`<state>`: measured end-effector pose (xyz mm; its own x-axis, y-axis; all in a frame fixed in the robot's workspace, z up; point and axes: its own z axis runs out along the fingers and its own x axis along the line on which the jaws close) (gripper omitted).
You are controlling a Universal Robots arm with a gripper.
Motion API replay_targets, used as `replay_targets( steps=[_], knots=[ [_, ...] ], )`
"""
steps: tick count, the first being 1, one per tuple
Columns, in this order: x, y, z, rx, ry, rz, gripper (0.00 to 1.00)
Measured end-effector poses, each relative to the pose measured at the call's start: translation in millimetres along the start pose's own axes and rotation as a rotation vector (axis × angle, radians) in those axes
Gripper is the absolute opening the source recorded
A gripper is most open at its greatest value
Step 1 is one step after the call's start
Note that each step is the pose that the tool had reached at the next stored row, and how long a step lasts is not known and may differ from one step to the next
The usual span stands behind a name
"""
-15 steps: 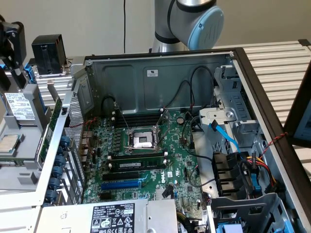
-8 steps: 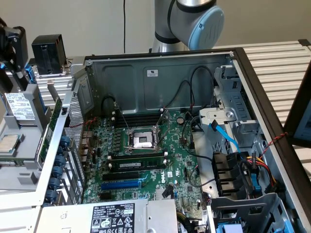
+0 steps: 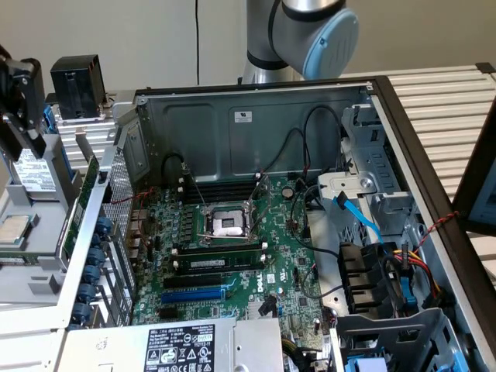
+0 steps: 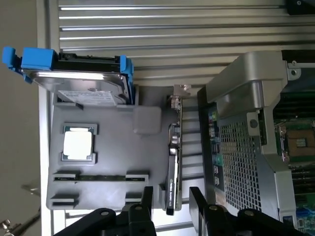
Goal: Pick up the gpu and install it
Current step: 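Pick up the gpu and move the gpu toward the slot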
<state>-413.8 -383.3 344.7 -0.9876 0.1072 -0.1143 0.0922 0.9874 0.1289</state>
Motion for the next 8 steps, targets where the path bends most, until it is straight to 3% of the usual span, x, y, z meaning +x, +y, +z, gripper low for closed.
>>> replay_targets(
  steps=[4, 8],
  knots=[
    [-0.4, -7.1, 6.6, -0.002, -0.002, 0.007, 0.42],
    [-3.6, -8.1, 14.2, -0.005, -0.0027, 0.015, 0.42]
  ],
)
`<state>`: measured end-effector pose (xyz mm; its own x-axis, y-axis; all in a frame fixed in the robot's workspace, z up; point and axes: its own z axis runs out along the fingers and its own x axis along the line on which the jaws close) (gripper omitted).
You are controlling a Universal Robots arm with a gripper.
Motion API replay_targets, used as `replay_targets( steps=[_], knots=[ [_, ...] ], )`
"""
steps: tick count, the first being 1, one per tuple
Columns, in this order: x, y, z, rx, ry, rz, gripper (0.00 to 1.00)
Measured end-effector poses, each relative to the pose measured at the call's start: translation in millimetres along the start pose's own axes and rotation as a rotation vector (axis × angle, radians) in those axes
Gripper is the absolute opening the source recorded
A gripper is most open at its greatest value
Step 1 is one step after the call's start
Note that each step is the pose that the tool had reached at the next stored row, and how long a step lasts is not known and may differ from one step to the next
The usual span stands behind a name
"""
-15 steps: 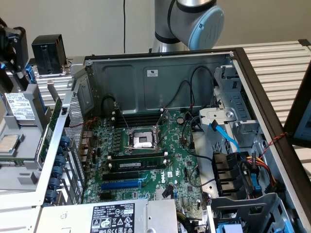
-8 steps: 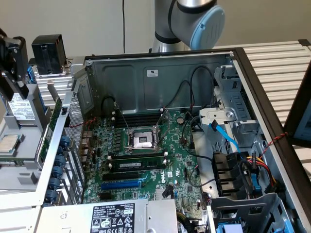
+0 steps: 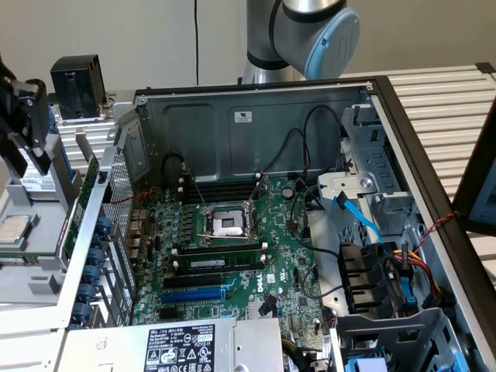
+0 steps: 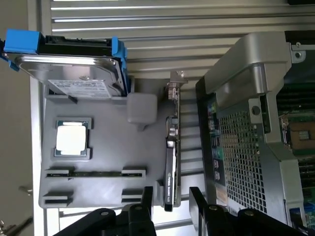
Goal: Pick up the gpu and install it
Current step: 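Pick up the gpu and move the gpu toward the slot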
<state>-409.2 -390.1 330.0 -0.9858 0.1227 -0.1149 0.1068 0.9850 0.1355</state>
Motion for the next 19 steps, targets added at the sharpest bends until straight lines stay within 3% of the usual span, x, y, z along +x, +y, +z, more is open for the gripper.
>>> replay_targets(
  steps=[9, 19],
  knots=[
    [-6.7, -1.2, 17.3, -0.0064, -0.0026, 0.027, 0.42],
    [-6.3, -0.7, 35.2, -0.0024, -0.0088, 0.072, 0.42]
  ],
)
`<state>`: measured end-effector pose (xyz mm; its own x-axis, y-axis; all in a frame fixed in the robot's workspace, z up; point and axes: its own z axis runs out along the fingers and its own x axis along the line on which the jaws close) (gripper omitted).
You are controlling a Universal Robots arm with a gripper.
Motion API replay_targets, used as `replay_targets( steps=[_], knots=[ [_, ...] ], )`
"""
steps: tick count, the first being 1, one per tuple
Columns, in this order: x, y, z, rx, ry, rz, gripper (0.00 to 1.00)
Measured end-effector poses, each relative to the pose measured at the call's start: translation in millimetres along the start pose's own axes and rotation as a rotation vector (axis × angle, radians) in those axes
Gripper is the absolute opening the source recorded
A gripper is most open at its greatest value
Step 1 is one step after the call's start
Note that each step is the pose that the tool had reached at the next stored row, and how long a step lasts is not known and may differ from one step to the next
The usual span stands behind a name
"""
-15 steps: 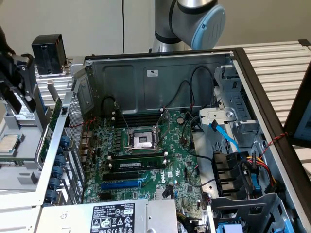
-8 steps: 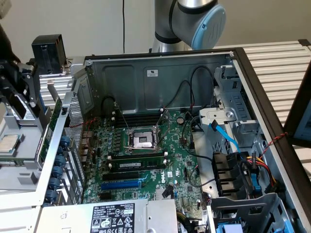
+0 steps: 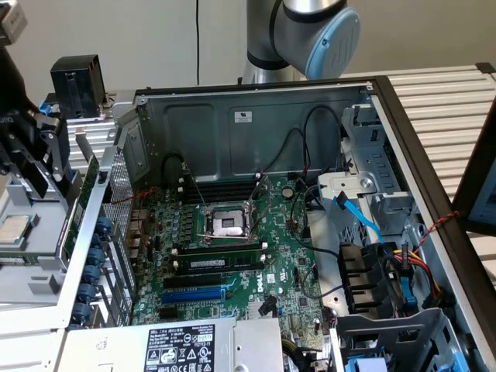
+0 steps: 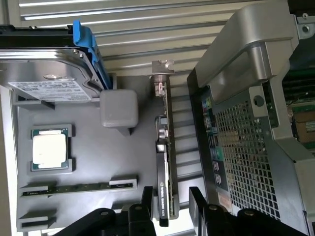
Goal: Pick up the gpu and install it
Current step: 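Pick up the gpu and move the gpu toward the slot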
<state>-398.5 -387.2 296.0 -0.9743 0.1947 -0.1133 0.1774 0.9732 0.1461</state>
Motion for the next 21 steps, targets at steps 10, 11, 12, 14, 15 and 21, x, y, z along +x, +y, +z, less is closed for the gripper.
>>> replay_targets(
  steps=[10, 11, 12, 14, 15, 21],
  knots=[
    [3.0, 7.6, 9.6, 0.0008, -0.0011, 0.006, 0.42],
    [3.3, 7.6, 10.2, 0.0007, -0.0017, 0.006, 0.42],
    [4.5, 7.5, 10.9, 0.0007, -0.0055, 0.006, 0.42],
    [6.6, 7.2, 12.6, 0.0, -0.0127, 0.005, 0.42],
    [7.8, 7.3, 13.6, -0.0006, -0.0161, 0.004, 0.42],
    [9.8, 6.8, 22.6, -0.0019, -0.0228, 0.003, 0.42]
  ],
)
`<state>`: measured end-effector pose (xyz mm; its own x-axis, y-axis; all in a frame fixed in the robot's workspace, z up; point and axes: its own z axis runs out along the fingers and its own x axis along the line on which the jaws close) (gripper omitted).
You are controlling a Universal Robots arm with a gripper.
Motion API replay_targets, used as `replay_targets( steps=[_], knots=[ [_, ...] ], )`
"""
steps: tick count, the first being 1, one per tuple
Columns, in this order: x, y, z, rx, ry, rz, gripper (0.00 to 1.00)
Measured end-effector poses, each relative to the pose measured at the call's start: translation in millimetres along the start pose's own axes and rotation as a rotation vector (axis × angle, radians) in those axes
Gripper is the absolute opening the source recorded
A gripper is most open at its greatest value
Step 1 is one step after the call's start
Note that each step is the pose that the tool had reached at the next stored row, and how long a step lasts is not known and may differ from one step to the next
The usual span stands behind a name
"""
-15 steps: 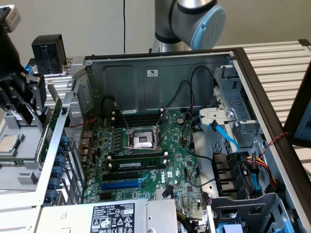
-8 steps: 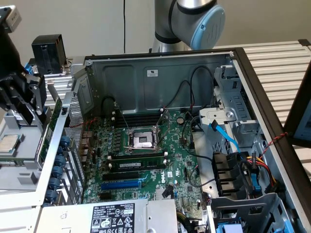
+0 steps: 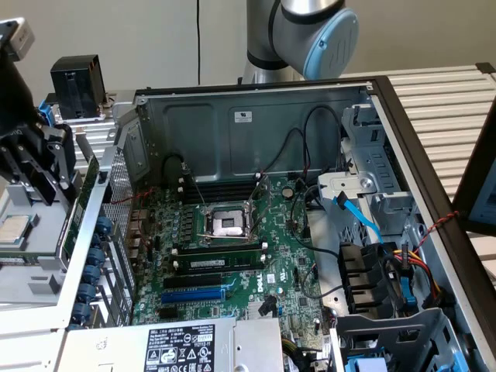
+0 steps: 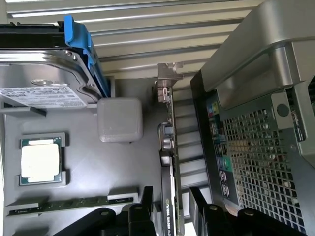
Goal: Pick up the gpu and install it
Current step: 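Pick up the gpu and move the gpu toward the slot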
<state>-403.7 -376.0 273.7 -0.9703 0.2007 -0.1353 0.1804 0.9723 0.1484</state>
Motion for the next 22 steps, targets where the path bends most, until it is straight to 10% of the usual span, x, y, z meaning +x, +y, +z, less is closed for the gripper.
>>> replay_targets(
  steps=[22],
  knots=[
    [3.6, 3.3, 34.6, -0.0005, -0.002, 0.0, 0.51]
  ],
)
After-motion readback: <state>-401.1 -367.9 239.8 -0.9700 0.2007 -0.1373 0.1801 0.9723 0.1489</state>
